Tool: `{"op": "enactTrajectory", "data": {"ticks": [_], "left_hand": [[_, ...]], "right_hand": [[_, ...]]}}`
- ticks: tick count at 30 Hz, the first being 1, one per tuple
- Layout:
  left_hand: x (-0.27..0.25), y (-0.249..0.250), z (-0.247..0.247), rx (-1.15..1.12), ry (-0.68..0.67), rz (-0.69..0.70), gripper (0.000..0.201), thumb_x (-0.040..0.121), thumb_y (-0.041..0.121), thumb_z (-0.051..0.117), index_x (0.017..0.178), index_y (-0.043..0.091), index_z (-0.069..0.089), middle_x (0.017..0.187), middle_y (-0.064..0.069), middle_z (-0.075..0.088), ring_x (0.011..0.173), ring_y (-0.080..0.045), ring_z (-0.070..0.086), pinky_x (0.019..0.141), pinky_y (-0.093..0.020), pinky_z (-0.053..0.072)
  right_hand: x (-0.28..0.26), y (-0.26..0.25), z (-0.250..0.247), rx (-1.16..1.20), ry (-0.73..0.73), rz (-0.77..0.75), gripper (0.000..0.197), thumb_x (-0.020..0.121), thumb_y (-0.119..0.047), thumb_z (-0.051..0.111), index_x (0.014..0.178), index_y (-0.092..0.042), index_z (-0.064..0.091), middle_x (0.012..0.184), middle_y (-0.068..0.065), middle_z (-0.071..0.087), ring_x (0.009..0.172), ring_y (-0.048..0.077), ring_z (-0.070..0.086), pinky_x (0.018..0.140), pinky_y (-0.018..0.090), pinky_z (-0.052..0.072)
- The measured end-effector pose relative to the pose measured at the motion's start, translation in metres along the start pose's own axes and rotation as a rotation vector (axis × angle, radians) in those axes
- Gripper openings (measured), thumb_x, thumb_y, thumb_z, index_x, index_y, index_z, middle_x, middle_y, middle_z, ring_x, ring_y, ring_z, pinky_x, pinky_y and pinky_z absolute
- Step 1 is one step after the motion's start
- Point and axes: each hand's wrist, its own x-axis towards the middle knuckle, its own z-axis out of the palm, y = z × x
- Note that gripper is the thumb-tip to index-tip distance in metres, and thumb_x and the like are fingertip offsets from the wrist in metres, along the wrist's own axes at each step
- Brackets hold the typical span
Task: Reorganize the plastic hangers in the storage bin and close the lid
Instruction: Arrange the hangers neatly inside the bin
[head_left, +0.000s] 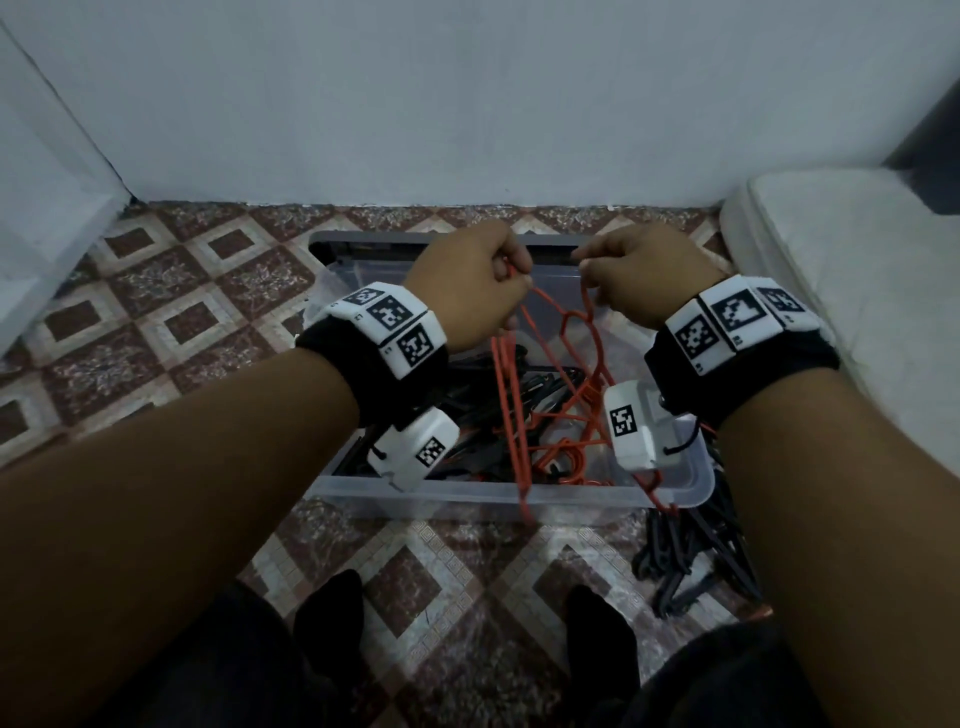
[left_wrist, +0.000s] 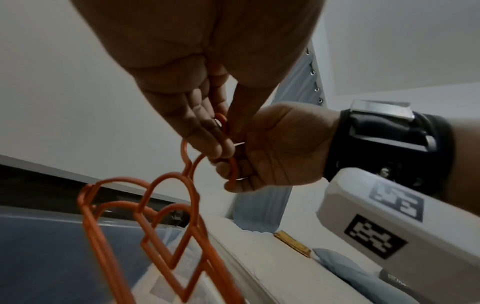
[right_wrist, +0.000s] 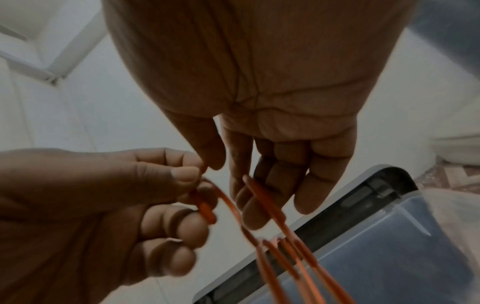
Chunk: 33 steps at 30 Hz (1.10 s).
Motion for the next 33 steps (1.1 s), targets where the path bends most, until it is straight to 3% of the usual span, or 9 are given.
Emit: {"op": "enactTrajectory", "data": {"ticks": [6, 9, 14, 18, 23, 26, 28, 30, 33], "left_hand": [[0.0, 0.012, 0.02, -0.089, -0.04, 0.068, 0.019, 0.085, 0.01, 0.065, 0.099, 0.02, 0.058, 0.09, -0.005, 0.064, 0.071, -0.018, 0.069, 0.071, -0.043, 0.058], [0.0, 0.012, 0.021, -0.104, -0.082, 0.065, 0.026, 0.083, 0.009, 0.063, 0.102, 0.025, 0.054, 0.093, -0.002, 0.061, 0.072, -0.02, 0.065, 0.074, -0.045, 0.057], [0.002, 0.011, 0.018, -0.265, -0.184, 0.014, 0.032, 0.084, 0.002, 0.054, 0.097, 0.03, 0.047, 0.077, -0.001, 0.068, 0.079, -0.031, 0.07, 0.074, -0.054, 0.057], [0.002, 0.009, 0.017, -0.34, -0.217, -0.021, 0.029, 0.08, 0.006, 0.055, 0.098, 0.028, 0.048, 0.076, -0.008, 0.069, 0.081, -0.037, 0.069, 0.079, -0.058, 0.055], [-0.004, 0.019, 0.023, -0.263, -0.085, 0.012, 0.023, 0.082, 0.009, 0.064, 0.093, 0.024, 0.05, 0.07, -0.005, 0.066, 0.069, -0.029, 0.069, 0.072, -0.049, 0.058], [-0.004, 0.022, 0.019, -0.329, -0.053, -0.027, 0.016, 0.087, 0.008, 0.064, 0.092, 0.017, 0.051, 0.075, -0.014, 0.07, 0.066, -0.025, 0.071, 0.066, -0.042, 0.06], [-0.005, 0.016, 0.009, -0.299, -0.042, -0.056, 0.01, 0.09, 0.011, 0.062, 0.09, 0.014, 0.053, 0.074, -0.014, 0.071, 0.066, -0.025, 0.072, 0.061, -0.04, 0.06], [-0.007, 0.002, -0.001, -0.17, -0.108, -0.09, 0.01, 0.091, 0.019, 0.062, 0.088, 0.012, 0.056, 0.071, -0.01, 0.071, 0.067, -0.027, 0.072, 0.061, -0.041, 0.06], [-0.013, -0.023, -0.01, 0.124, -0.418, -0.176, 0.025, 0.092, 0.036, 0.062, 0.092, 0.012, 0.063, 0.077, -0.003, 0.074, 0.072, -0.02, 0.072, 0.067, -0.034, 0.059]], "right_hand": [[-0.002, -0.005, 0.014, 0.293, -0.213, 0.068, 0.021, 0.076, -0.021, 0.055, 0.07, -0.019, 0.075, 0.068, 0.01, 0.072, 0.074, 0.034, 0.07, 0.076, 0.048, 0.055], [-0.002, -0.003, 0.014, 0.429, -0.194, 0.115, 0.017, 0.067, -0.024, 0.057, 0.066, -0.023, 0.074, 0.06, 0.006, 0.068, 0.061, 0.025, 0.068, 0.072, 0.046, 0.055], [0.007, 0.002, 0.016, 0.528, -0.164, 0.208, 0.013, 0.086, -0.028, 0.065, 0.074, -0.023, 0.067, 0.066, 0.003, 0.07, 0.074, 0.026, 0.072, 0.069, 0.039, 0.048], [0.005, 0.003, 0.016, 0.53, -0.192, 0.208, 0.012, 0.076, -0.035, 0.07, 0.078, -0.024, 0.067, 0.068, 0.002, 0.071, 0.073, 0.023, 0.072, 0.068, 0.036, 0.047], [-0.001, -0.002, 0.014, 0.441, -0.202, 0.115, 0.032, 0.071, -0.036, 0.069, 0.097, -0.017, 0.072, 0.084, 0.011, 0.074, 0.072, 0.024, 0.069, 0.063, 0.036, 0.048], [-0.001, -0.004, 0.009, 0.397, -0.17, 0.078, 0.02, 0.077, -0.019, 0.063, 0.095, -0.018, 0.074, 0.084, 0.01, 0.075, 0.073, 0.023, 0.071, 0.071, 0.039, 0.057], [0.001, -0.002, 0.006, 0.329, -0.07, 0.074, 0.017, 0.077, -0.014, 0.062, 0.089, -0.021, 0.072, 0.079, 0.007, 0.074, 0.064, 0.018, 0.069, 0.066, 0.036, 0.055], [0.002, 0.001, 0.002, 0.287, -0.006, 0.057, 0.013, 0.08, -0.013, 0.063, 0.085, -0.024, 0.068, 0.077, 0.005, 0.072, 0.06, 0.015, 0.066, 0.063, 0.033, 0.052], [0.001, 0.004, -0.004, 0.26, 0.02, 0.038, 0.016, 0.084, -0.012, 0.061, 0.091, -0.025, 0.067, 0.078, 0.003, 0.072, 0.062, 0.012, 0.068, 0.064, 0.031, 0.053]]}}
